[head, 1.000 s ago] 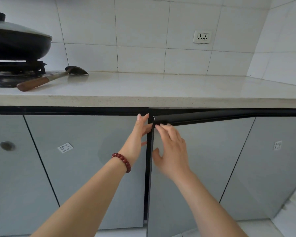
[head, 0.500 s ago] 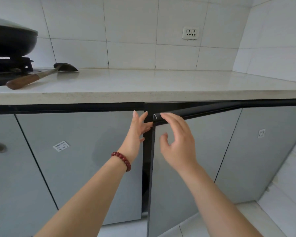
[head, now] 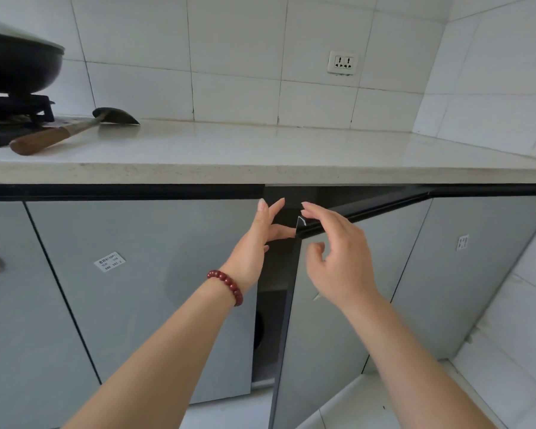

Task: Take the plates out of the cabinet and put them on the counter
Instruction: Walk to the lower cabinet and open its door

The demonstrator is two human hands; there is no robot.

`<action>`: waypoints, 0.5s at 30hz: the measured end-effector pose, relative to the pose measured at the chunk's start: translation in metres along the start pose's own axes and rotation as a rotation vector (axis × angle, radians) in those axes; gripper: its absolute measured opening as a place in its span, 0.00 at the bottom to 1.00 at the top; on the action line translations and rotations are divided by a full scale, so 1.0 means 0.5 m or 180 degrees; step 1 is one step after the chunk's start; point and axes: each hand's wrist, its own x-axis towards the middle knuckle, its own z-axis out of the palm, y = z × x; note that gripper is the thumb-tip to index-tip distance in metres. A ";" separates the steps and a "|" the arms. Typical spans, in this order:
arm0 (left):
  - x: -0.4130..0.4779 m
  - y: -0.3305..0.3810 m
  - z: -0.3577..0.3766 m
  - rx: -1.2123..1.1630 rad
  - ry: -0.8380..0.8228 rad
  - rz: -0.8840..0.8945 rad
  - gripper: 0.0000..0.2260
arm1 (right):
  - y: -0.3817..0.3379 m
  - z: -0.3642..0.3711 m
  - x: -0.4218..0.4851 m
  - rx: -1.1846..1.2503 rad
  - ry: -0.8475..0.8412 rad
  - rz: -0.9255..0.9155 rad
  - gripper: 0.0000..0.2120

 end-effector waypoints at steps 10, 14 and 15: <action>0.002 -0.006 0.014 -0.0146 -0.0301 0.0050 0.34 | -0.007 -0.042 -0.024 0.0109 0.0140 -0.0075 0.25; 0.000 -0.005 0.023 -0.0146 -0.0414 0.0064 0.33 | -0.017 -0.070 -0.035 0.0147 0.0116 0.0062 0.25; 0.001 -0.004 0.027 -0.0144 -0.0460 0.0072 0.33 | -0.019 -0.077 -0.035 0.0174 0.0131 0.0105 0.25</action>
